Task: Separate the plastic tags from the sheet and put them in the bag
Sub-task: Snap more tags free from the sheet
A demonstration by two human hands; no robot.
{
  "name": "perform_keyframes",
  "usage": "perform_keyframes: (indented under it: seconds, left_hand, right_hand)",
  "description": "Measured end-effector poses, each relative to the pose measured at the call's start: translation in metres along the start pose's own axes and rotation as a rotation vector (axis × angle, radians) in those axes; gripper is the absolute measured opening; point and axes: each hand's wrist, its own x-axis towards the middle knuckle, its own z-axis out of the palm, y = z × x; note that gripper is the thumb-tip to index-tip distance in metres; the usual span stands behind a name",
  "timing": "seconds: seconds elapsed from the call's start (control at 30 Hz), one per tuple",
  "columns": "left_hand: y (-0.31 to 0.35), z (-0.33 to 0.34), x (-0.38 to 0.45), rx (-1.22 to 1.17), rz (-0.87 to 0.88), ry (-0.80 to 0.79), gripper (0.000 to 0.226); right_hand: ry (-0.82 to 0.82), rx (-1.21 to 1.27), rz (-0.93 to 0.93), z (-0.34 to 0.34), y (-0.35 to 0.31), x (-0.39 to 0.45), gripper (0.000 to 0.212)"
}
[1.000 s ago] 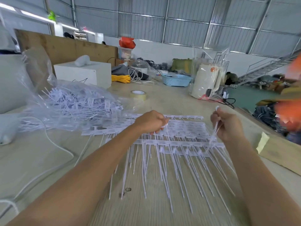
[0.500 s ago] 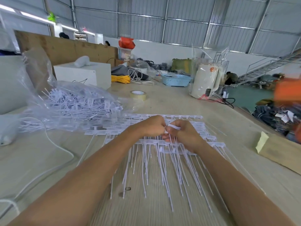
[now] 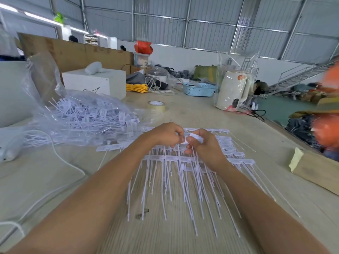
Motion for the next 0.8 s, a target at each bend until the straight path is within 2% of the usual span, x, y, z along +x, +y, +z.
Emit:
perform_keyframes:
  seconds: [0.2, 0.3, 0.43, 0.57, 0.7, 0.8]
  left_hand:
    - [0.004, 0.008, 0.003, -0.047, -0.046, 0.039, 0.015]
    - [0.006, 0.008, 0.002, -0.046, -0.08, 0.033, 0.025]
    - [0.012, 0.005, 0.003, -0.168, -0.085, 0.085, 0.009]
    - [0.015, 0.001, 0.004, -0.214, -0.153, 0.107, 0.009]
    - [0.016, -0.005, 0.0, -0.2, -0.243, 0.018, 0.024]
    - [0.02, -0.01, -0.002, -0.216, -0.278, -0.008, 0.026]
  right_hand:
    - [0.003, -0.078, 0.065, -0.006, 0.005, 0.004, 0.013]
    - [0.023, -0.143, 0.049, -0.008, 0.004, 0.005, 0.006]
    - [0.088, -0.194, 0.032, -0.005, 0.004, 0.008, 0.01]
    - [0.126, -0.26, -0.045, -0.001, 0.004, 0.008, 0.011]
    - [0.148, -0.471, -0.221, -0.001, 0.005, 0.008, 0.002]
    - [0.152, -0.481, -0.301, 0.001, 0.005, 0.009, 0.005]
